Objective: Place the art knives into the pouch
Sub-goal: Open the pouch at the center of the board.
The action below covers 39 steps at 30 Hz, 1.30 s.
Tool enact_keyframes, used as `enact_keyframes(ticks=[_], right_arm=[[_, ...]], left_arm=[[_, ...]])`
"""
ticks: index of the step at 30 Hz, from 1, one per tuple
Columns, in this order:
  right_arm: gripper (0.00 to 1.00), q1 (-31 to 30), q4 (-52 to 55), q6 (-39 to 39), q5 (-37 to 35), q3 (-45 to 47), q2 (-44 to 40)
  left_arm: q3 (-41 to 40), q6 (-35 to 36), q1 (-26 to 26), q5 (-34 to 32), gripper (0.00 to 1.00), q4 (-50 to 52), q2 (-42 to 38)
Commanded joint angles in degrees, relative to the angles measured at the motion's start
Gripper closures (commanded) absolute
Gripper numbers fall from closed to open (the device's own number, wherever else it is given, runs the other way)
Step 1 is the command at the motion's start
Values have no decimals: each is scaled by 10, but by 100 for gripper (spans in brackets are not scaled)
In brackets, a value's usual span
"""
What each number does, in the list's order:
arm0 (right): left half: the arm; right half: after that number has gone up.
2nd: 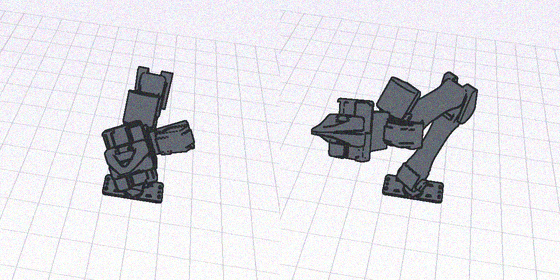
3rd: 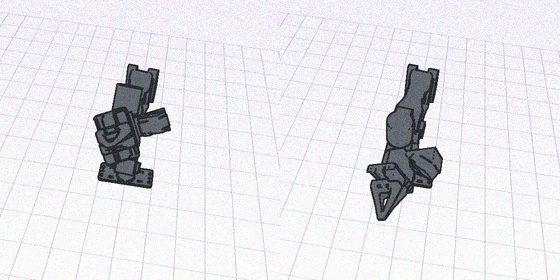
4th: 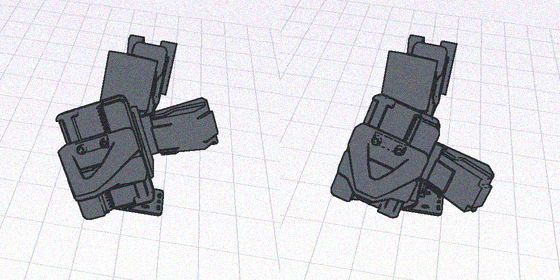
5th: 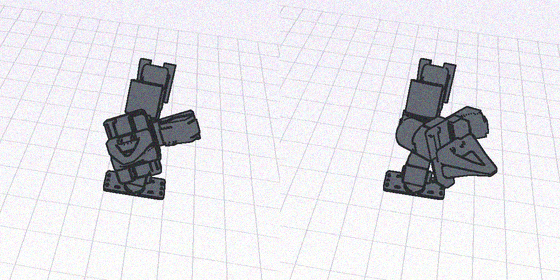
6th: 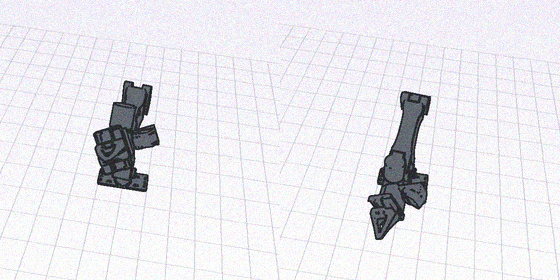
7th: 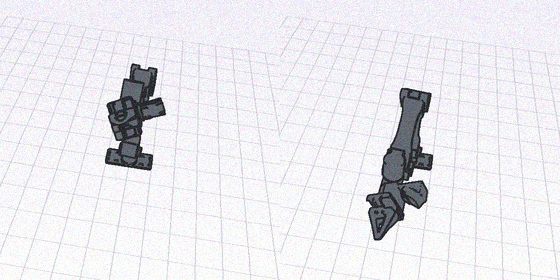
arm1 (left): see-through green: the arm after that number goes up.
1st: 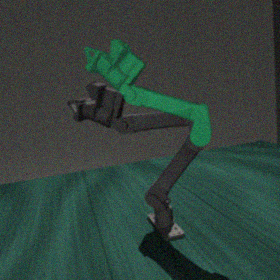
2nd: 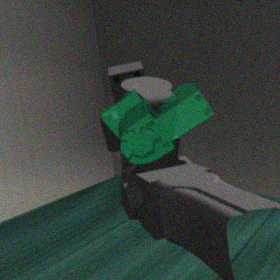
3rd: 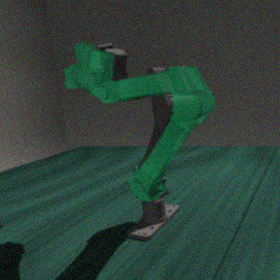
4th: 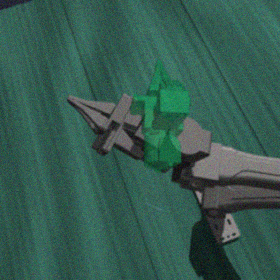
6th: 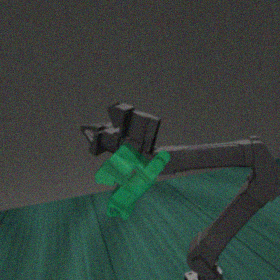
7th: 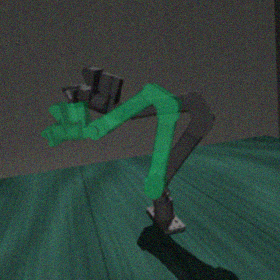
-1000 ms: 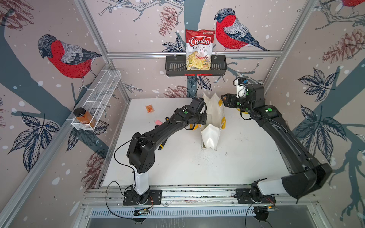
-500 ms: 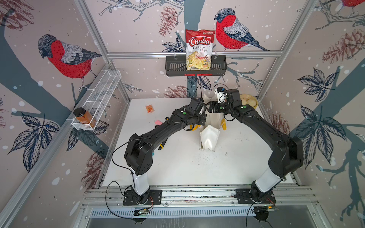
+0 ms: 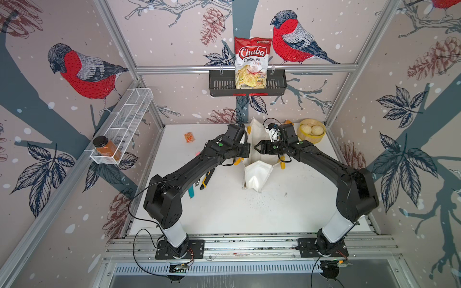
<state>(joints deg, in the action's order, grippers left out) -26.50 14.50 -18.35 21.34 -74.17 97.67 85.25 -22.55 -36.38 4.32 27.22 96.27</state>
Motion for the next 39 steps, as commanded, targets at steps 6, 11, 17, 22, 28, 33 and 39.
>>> enact_keyframes(ticks=[6,11,17,22,28,33,39], right_arm=[[25,-77,110,87,-146,-106,93],[24,-131,163,110,-211,-175,169],[24,-135,136,111,-165,-191,207],[24,-133,130,108,-149,-192,239],[24,-125,112,106,-157,-135,239],[24,-100,131,99,-212,-83,215],[24,-68,151,99,-248,-22,157]], left_arm=[[-6,-2,7,42,100,-59,-8],[-6,-15,6,77,100,-81,-3],[-19,-33,6,87,100,-112,-31],[-42,-51,18,94,100,-144,-64],[-83,-71,69,88,100,-164,-125],[-89,-60,115,75,100,-141,-155],[-80,-42,182,83,100,-129,-146]])
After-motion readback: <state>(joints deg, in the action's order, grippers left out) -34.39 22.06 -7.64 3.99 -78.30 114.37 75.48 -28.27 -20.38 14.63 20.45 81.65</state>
